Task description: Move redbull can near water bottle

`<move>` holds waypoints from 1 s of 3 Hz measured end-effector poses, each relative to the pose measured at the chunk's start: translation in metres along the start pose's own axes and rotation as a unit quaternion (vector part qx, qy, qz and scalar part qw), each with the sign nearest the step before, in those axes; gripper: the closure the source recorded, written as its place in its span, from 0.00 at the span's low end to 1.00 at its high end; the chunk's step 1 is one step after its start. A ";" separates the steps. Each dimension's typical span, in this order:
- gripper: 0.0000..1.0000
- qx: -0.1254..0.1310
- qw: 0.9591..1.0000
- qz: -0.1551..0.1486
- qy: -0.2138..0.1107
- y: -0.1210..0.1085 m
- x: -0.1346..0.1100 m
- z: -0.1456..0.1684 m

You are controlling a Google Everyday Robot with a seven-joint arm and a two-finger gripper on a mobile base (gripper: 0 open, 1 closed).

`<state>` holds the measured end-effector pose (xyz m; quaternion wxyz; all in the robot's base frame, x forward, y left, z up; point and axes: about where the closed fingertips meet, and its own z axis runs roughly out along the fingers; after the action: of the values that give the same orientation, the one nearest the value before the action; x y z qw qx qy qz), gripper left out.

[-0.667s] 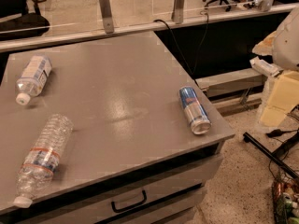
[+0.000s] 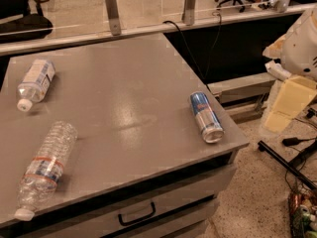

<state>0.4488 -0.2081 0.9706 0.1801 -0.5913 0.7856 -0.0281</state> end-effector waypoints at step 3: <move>0.00 -0.080 0.990 0.070 -0.090 0.012 -0.069 0.095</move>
Offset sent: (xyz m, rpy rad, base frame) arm 0.0476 0.0913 -0.0789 0.2821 0.1053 -0.0522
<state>0.4839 -0.1241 0.8961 0.2036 -0.5477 0.8053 0.1002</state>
